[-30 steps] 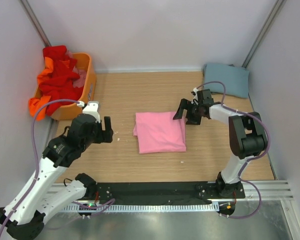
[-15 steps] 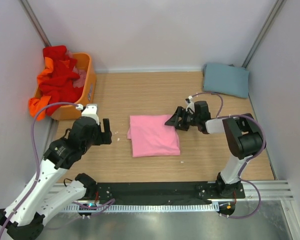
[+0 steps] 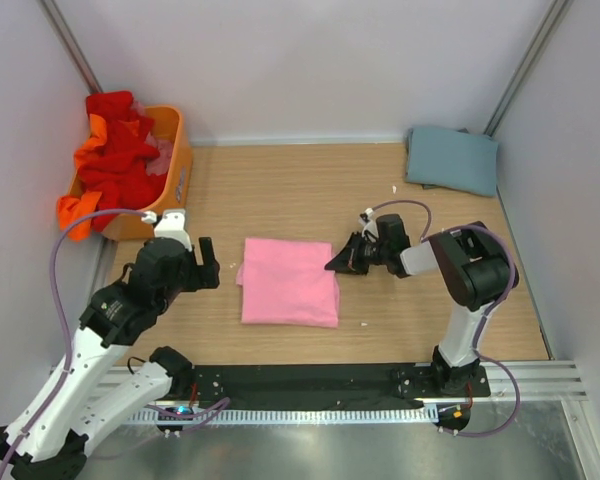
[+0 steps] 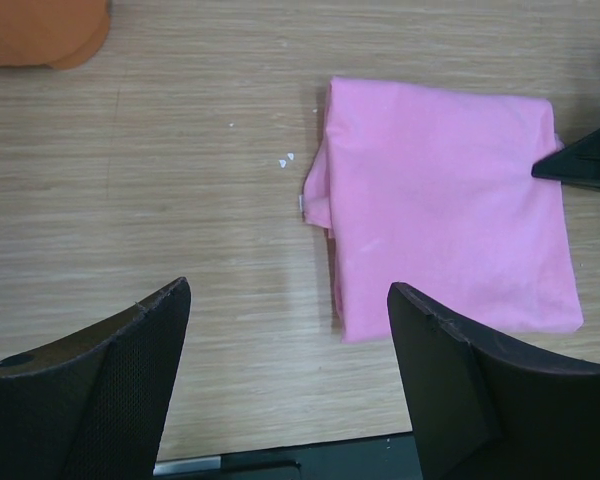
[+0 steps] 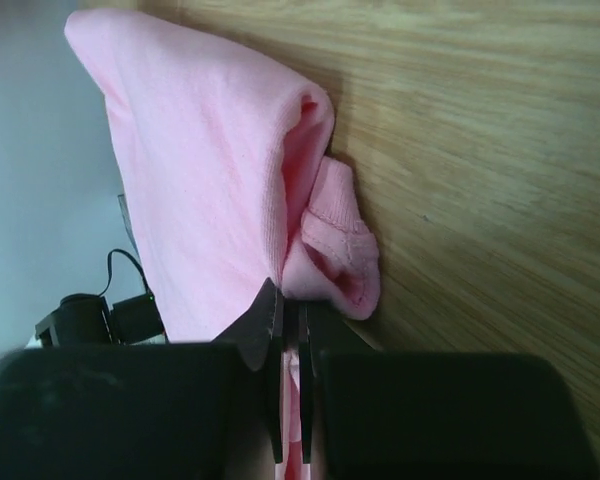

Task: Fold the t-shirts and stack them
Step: Neatly place the folded tshirt to the corner

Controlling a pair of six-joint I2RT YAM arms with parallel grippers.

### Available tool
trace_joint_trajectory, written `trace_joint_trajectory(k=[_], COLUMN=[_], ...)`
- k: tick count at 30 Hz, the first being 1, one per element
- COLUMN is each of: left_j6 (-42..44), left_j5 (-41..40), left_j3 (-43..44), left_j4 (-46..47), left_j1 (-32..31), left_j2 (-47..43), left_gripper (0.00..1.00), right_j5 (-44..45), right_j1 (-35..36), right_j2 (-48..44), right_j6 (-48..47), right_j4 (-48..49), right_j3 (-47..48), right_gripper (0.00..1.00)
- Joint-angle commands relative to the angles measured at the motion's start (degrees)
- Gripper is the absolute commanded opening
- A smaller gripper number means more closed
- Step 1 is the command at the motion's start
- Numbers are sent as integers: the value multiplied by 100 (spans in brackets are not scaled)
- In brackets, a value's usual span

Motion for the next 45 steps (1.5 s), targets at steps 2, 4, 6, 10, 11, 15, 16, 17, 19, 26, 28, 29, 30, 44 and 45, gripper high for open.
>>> trace_joint_trajectory(k=[2,4,6,10,11,15,16,17,19,26,28,29,30,44,45], left_j6=[-162,-259,-477,-593,-593,-541,-540,-540,-540,-549,-549,-549,-549,-540,-540], left_j5=[-258,-241,-144,-82,-143,-407,-425,-425,-416,-399,-407,-399,-407,-311,-311], left_j3=[43,87,26,-202,-281,-352,-361,-352,-352,-352,-361,-352,-361,-370,-370], left_j4=[24,-89,-117,85,112,173,165,165,165,147,147,147,156,182,182], left_j1=[21,21,12,12,12,21,21,21,21,21,21,21,21,21,21], left_j2=[-276,-338,-460,-820,-891,-1094,-1094,-1068,-1033,-954,-927,-927,-936,-760,-751], left_gripper=[81,81,82,82,82,81,81,81,81,81,80,80,80,79,79], right_j5=[593,778,831,963,929,1007,1033,1077,1288,1666,1649,1632,1605,1008,981], right_j1=[-168,-413,-608,-1274,-1381,-1830,-2013,-2119,-2199,-2454,-2585,-2638,-2752,-3236,-3262], right_j2=[-482,-650,-545,-132,-71,307,499,606,1026,2292,2469,2583,2619,2971,2962], right_j6=[-284,-818,-1215,-2085,-2139,-2359,-2377,-2499,-2587,-2816,-2790,-2781,-2729,-2597,-2605], right_j4=[-1343,-2458,-3536,-4869,-5088,-5661,-5722,-5949,-6214,-7409,-7559,-7656,-7674,-7420,-7385], right_j3=[906,1819,2766,4036,4203,5326,5504,5732,6496,9113,9511,9835,9943,11280,11288], right_gripper=[2,1,1,1,1,1,1,1,1,2,1,1,1,1,1])
